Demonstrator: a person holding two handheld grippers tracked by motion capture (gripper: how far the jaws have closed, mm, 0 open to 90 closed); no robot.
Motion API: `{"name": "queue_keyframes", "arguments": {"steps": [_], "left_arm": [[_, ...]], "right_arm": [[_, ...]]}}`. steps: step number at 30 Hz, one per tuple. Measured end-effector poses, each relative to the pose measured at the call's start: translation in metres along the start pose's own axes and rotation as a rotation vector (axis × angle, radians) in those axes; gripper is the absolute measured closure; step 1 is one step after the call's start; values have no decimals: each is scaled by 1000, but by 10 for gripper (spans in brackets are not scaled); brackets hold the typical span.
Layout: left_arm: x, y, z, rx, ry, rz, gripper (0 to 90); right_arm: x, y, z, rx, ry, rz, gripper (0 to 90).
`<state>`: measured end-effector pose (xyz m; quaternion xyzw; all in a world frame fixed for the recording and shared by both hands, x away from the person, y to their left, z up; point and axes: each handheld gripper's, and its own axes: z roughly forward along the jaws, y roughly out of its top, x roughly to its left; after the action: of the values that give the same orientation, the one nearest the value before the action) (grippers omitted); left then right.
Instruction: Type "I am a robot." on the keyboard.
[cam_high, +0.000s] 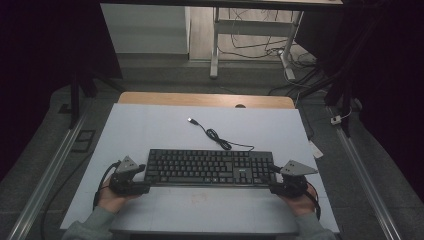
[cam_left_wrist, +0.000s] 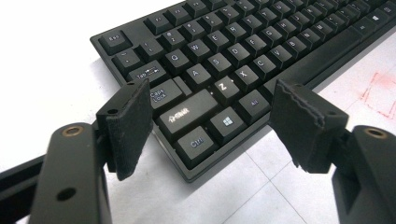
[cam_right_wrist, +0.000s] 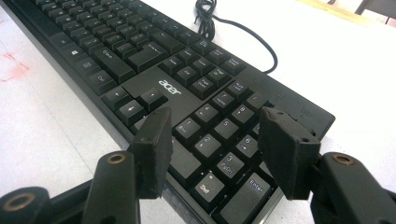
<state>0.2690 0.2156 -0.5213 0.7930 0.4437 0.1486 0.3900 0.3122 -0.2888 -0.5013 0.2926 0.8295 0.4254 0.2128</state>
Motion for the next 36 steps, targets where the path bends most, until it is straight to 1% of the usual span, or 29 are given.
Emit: {"name": "queue_keyframes", "arguments": {"steps": [2,4,12,16,21,25,29,32,33,34,36], "left_arm": [[0,0,0,0,1,0,297],[0,-1,-1,-1,4,-1,297],[1,-2,-2,-3,12,-6,298],[2,-1,-3,-12,17,-13,299],[2,0,-3,-20,20,-17,302],[3,0,-3,-26,16,-24,306],[3,0,-4,-39,17,-33,319],[3,1,-4,-45,15,-38,338],[3,1,-4,-48,12,-39,345],[4,1,-4,-52,9,-42,350],[4,1,-4,-55,7,-43,363]], "right_arm": [[0,0,0,1,-7,0,449],[0,0,0,-7,2,5,449],[0,2,1,1,0,2,449],[0,2,1,3,-4,3,450],[1,2,1,-8,2,11,449],[1,3,1,-13,-3,15,449],[3,6,4,-31,18,27,449],[5,10,6,-34,29,35,450],[6,11,7,-32,25,33,449],[7,12,9,-36,35,34,449],[10,14,12,-34,37,26,449]]}}
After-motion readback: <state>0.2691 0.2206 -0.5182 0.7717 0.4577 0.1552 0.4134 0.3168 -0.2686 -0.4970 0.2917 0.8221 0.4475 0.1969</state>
